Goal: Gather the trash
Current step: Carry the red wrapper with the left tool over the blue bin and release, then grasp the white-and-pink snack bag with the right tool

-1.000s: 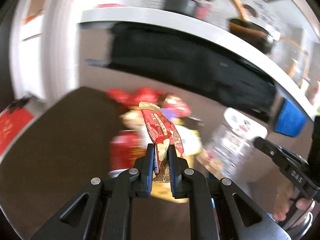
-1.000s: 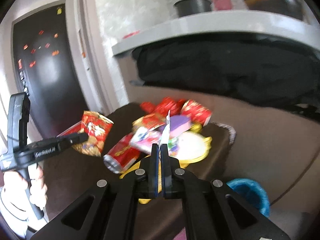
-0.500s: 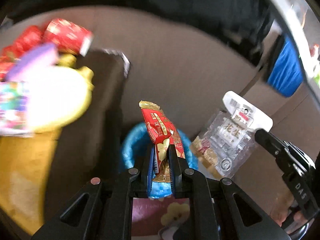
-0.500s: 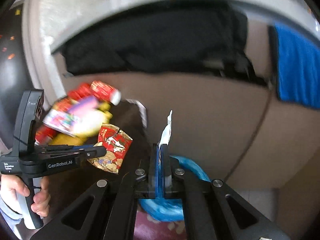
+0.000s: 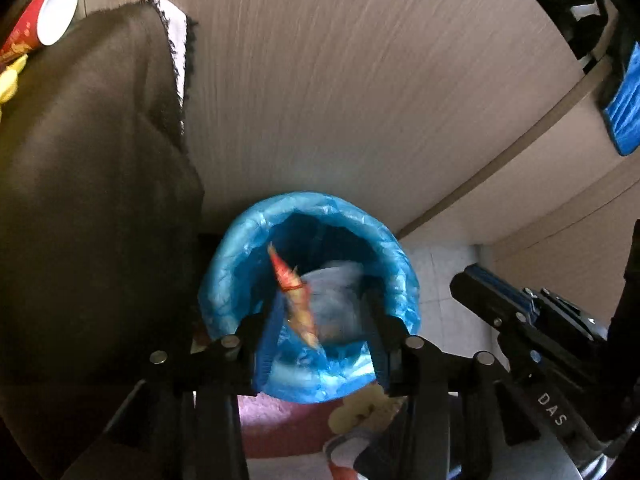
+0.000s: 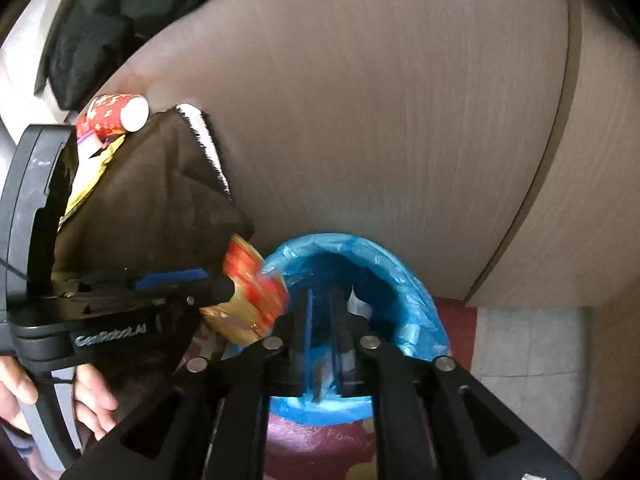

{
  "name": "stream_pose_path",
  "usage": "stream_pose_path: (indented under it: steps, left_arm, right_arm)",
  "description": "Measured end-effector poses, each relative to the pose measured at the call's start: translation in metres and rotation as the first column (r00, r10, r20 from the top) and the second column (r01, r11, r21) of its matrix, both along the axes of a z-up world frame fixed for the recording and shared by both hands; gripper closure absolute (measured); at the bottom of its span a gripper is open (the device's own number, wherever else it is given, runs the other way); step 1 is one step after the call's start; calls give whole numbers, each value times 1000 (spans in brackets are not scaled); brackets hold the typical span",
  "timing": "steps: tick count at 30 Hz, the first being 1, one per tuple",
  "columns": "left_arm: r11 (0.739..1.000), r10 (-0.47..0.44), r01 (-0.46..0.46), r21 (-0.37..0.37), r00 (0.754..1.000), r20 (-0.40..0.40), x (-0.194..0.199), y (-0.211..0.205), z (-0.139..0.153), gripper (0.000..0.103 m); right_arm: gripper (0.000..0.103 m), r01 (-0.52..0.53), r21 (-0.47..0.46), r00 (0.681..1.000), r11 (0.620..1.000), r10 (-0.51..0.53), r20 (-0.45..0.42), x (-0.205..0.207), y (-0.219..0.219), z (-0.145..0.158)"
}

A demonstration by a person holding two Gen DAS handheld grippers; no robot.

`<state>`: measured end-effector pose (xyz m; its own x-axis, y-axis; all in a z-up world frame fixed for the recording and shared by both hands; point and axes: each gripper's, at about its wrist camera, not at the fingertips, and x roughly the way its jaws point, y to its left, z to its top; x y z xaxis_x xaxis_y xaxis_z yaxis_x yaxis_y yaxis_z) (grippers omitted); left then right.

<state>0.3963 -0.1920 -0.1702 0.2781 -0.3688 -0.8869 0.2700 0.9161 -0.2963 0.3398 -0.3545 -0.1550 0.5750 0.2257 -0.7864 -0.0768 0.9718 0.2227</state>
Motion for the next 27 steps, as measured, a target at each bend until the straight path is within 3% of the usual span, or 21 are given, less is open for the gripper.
stream_pose_path:
  steps: [5,10,15,17,20,24,27]
  left_arm:
    - [1000,-11,11,-14,999,36,-6,4,14,61]
    - [999,-20,28,-38,982,186,-32,18,69,60]
    - [998,30,-12,-53,936,351,-63,66,137,57]
    - [997,71,-58,-46,909,411,-79,96,161,55]
    - [990,134,-135,-29,881,455,-92,144,179,54]
    - [959,273,-275,-70,831,485,-107,221,186,52]
    - [943,317,-329,-55,832,456,-114,264,177,52]
  right_arm:
    - [87,38,5,999,999,-38,0,-2,-3,1]
    - [87,58,-14,996,998,-57,63,-15,0,27]
    - [85,37,-3,987,999,-36,157,-29,24,72]
    - [78,11,-14,981,1000,-8,195,-35,40,89]
    - [76,-68,-26,968,997,72,241,-41,77,110]
    - [76,-211,-72,935,975,223,277,-46,141,126]
    - [76,-330,-97,898,939,344,275,-46,188,129]
